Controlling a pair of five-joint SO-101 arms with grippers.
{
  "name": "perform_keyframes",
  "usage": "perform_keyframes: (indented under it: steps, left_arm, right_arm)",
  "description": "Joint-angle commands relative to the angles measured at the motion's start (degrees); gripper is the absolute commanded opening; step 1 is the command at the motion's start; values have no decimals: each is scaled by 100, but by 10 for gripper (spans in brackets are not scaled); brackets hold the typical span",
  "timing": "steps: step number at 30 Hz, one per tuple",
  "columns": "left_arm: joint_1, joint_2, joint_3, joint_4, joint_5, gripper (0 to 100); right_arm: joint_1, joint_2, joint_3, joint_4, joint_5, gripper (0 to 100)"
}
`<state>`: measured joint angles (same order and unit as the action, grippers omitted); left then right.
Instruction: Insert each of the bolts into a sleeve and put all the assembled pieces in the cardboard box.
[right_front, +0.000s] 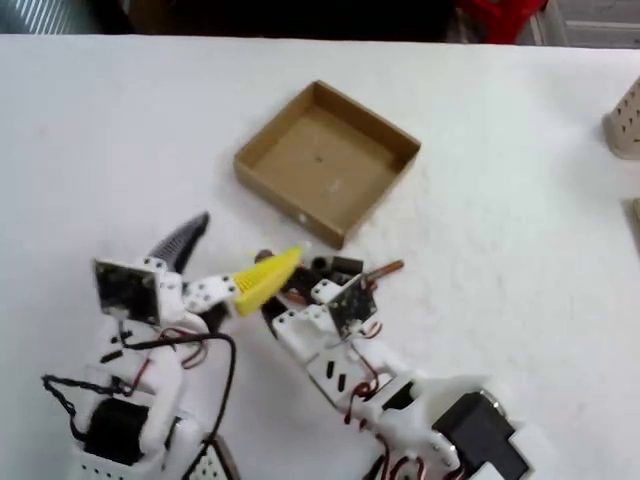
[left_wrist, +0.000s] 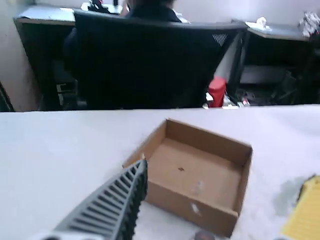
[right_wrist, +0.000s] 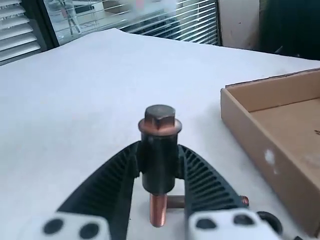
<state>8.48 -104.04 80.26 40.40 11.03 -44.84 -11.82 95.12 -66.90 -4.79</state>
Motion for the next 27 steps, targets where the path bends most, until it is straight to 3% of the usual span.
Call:
perform_keyframes:
  steps: [1,6,9,13,17,22,27]
  left_arm:
    - [-356,-48,-360,-404,246,358]
    - [-1015,-31,-624,-343,264,19]
    - [-1569,-31,-492,-79,273,71]
    - [-2176,-31,114,325,273,15]
    - [-2536,-31,589,1037,237,30]
    - [-2580,-31,923,1899,-316,30]
    - [-2800,-31,1442,1916,-835,36]
  right_arm:
    - [66,-198,79,-136,70,16]
    - [127,-207,79,-40,70,16]
    - [242,-233,79,101,70,16]
    - [330,-233,79,215,97,16]
    - [435,-532,79,769,853,16]
    - [936,-1604,70,2079,1134,16]
    - [1358,-3451,35,4189,1125,17]
